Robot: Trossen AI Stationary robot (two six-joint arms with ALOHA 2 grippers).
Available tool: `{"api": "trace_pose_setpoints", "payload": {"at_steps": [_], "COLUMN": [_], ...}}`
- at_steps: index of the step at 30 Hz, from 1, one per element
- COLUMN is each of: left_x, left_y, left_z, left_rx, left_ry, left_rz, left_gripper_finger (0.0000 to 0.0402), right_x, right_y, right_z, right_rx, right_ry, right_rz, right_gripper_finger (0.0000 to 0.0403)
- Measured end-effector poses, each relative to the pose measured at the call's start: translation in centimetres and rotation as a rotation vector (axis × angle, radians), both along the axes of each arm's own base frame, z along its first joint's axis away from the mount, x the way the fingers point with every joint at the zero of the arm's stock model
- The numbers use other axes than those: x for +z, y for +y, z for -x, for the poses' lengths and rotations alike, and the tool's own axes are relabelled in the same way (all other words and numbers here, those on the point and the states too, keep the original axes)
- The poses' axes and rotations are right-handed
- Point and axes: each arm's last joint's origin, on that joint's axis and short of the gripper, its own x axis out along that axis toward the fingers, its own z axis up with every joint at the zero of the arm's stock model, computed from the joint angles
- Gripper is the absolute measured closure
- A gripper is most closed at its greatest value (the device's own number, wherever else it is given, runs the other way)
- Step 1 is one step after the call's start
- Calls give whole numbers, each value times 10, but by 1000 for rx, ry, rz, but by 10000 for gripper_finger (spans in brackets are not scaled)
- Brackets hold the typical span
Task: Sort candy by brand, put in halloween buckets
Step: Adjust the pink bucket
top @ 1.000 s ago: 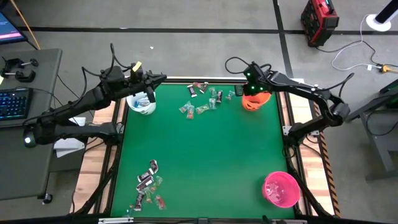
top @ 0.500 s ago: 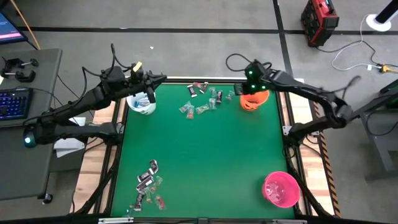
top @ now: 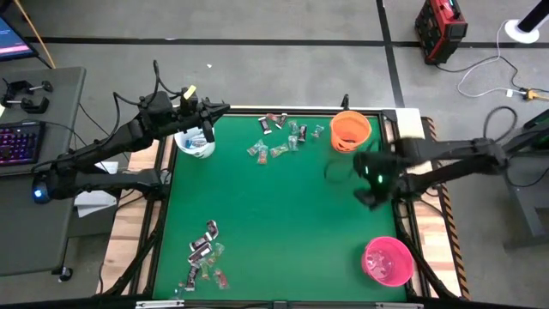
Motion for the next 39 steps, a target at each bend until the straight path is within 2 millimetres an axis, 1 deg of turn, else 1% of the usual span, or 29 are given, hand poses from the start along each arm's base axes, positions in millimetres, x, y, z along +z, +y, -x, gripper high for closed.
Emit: {"api": "trace_pose_setpoints", "payload": {"at_steps": [3,7,9,12,15,18,22,26,33,39], "left_x": [0,0,0,0,0,0,0,0,0,0], "left_y": [0,0,0,0,0,0,1,1,1,1], "left_z": [0,0,0,0,0,0,0,0,0,0], "left_rx": [0,0,0,-1,-3,3,15,15,17,17], "left_ry": [0,0,-1,5,16,22,23,23,24,24], "left_rz": [0,0,-1,-13,-35,-47,-49,-49,-49,-49], "left_gripper_finger": [401,401,401,401,401,401,401,401,401,401], "right_x": [-7,-12,-15,-32,-51,-64,-73,-74,-71,-70], "right_y": [33,73,91,111,124,132,136,135,135,131], "right_z": [-1,-9,-10,-8,-9,-15,-23,-27,-35,-43], "right_rx": [30,50,51,45,49,55,26,9,74,103], "right_ry": [57,65,82,186,245,234,188,132,-2,-96], "right_rz": [-104,-242,-277,-224,-134,-74,-18,11,-9,-1], "right_gripper_finger": [403,403,403,403,403,403,403,403,403,403]}}
